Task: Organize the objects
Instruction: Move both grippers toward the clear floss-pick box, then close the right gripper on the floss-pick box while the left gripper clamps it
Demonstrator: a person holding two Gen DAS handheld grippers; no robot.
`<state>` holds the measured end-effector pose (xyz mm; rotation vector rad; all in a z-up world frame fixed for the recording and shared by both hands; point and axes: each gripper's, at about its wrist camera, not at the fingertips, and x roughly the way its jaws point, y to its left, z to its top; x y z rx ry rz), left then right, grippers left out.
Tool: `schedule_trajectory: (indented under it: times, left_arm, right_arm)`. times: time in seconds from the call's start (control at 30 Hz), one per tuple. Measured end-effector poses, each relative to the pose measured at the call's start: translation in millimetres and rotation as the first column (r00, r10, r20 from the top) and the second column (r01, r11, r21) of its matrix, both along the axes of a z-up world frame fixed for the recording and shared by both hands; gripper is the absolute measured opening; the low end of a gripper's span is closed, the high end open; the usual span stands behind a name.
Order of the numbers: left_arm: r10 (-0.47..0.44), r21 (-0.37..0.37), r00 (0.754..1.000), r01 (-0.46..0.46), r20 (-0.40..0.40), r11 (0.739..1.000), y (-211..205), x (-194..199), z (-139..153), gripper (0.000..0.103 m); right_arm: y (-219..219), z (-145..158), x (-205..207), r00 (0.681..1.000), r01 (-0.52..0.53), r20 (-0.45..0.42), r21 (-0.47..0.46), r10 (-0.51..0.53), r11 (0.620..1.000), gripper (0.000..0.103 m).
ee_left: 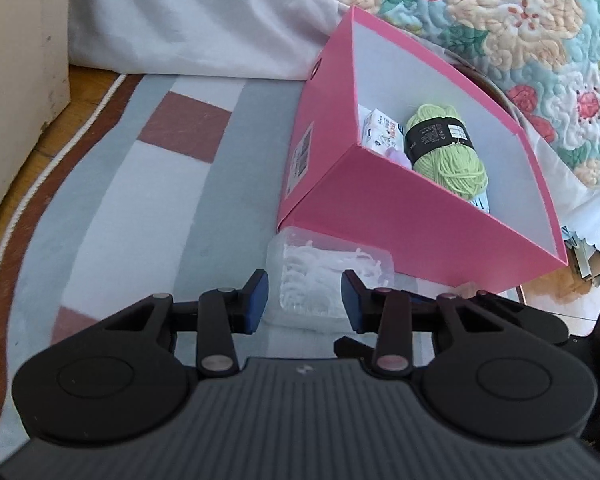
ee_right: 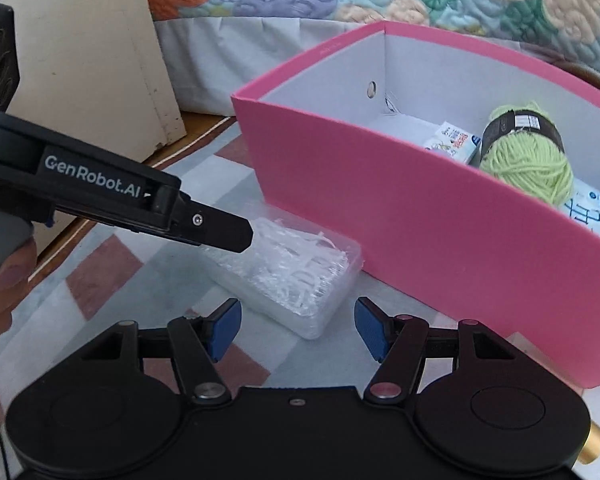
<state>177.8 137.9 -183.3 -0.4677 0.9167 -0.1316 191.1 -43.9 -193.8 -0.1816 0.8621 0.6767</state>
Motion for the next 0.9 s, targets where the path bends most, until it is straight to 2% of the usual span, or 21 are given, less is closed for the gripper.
schedule_trajectory:
  times: [0.17, 0.33, 0.43, 0.53, 0.6, 0.67, 0.77, 0.9]
  left_arm:
    - [0.014, -0.024, 1.0, -0.013, 0.006, 1.0, 1, 4, -6, 0.038]
    - [0.041, -0.09, 0.999, -0.041, -0.011, 0.995, 11, 6, -6, 0.038]
    - [0.038, -0.096, 0.999, -0.041, -0.027, 0.995, 11, 2, -3, 0.038]
    - [0.023, -0.128, 0.993, -0.038, -0.118, 0.991, 7, -9, 1, 0.039]
    - [0.009, -0.155, 0.987, -0.035, -0.162, 0.987, 2, -22, 2, 0.039]
    - [0.003, -0.147, 0.982, -0.031, -0.189, 0.989, -5, -33, 4, 0.04]
    - [0.009, -0.148, 0.971, -0.045, -0.239, 0.988, -13, -42, 4, 0.04]
    - [0.002, -0.198, 0.959, -0.06, -0.283, 0.978, -17, -51, -1, 0.04]
  right_arm:
    - [1, -5, 2, 1.0, 0.0, -0.006, 0.011, 0.0, 1.0, 0.068]
    - [14, 7, -2, 0.999, -0.044, 0.008, -0.028, 0.045, 0.999, 0.07]
    - [14, 8, -6, 0.998, -0.062, -0.024, -0.046, 0.061, 0.997, 0.07]
    - [11, 9, -17, 0.995, -0.101, -0.02, -0.08, 0.1, 0.992, 0.07]
    - [5, 9, -25, 0.994, -0.1, -0.046, -0.079, 0.096, 0.992, 0.07]
    - [-2, 9, -33, 0.992, -0.105, -0.078, -0.056, 0.101, 0.993, 0.072]
    - [-4, 9, -50, 0.99, -0.13, -0.062, -0.082, 0.125, 0.988, 0.075]
    - [-13, 10, -63, 0.991, -0.122, -0.064, -0.096, 0.117, 0.988, 0.082]
